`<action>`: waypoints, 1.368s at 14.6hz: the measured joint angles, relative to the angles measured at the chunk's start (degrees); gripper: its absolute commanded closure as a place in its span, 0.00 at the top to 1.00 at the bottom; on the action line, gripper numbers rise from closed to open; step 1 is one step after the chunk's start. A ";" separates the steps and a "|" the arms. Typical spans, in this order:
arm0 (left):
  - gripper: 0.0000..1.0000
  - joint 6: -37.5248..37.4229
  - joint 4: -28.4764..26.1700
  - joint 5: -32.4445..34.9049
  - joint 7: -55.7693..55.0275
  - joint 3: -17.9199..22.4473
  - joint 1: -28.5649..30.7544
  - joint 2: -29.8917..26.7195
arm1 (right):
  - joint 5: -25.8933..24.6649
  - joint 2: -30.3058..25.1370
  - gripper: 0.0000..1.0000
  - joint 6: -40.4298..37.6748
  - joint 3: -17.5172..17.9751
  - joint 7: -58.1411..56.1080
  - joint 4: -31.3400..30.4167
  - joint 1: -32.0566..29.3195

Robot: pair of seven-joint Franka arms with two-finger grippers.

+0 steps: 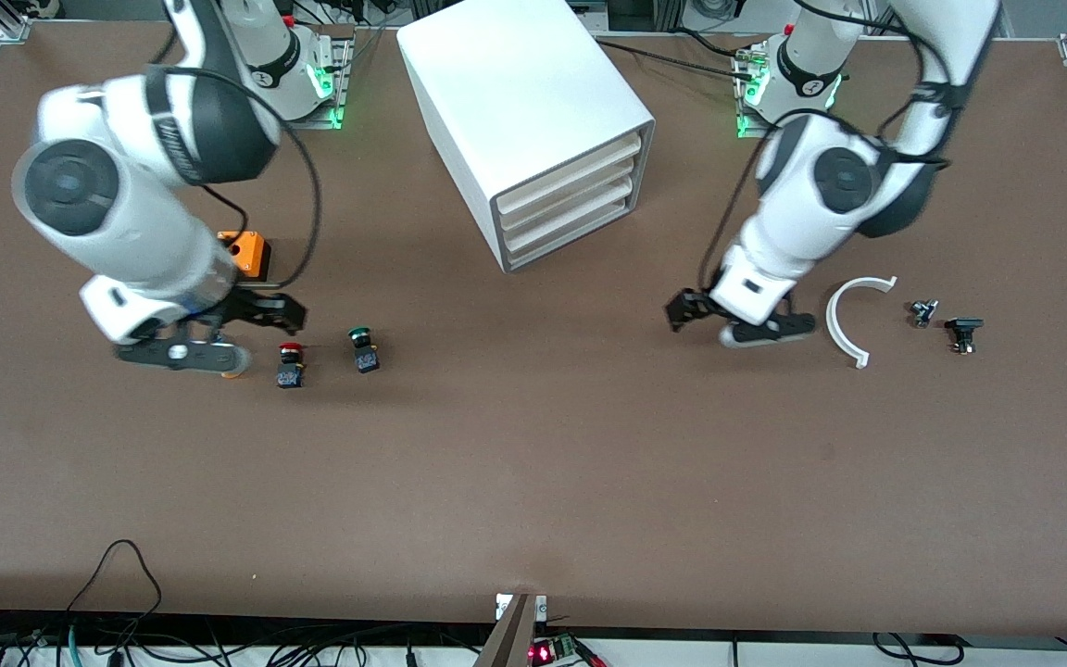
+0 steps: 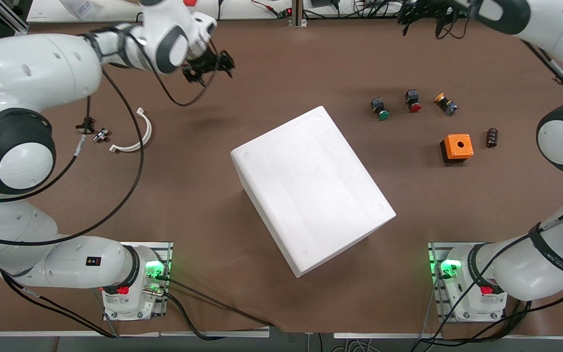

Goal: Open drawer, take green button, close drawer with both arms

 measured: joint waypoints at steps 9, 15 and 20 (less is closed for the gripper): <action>1.00 -37.94 24.95 0.00 27.08 15.39 2.07 -4.92 | 0.00 -10.47 1.00 -4.36 2.13 -15.65 -4.72 -15.82; 1.00 -46.80 26.45 1.27 35.13 22.22 2.12 -10.19 | 0.00 -17.02 1.00 -6.26 1.24 -17.79 -9.95 -16.30; 1.00 -47.54 25.54 2.28 35.13 22.16 1.67 -11.83 | 0.00 -22.66 1.00 -1.79 0.94 -19.07 -18.48 -16.40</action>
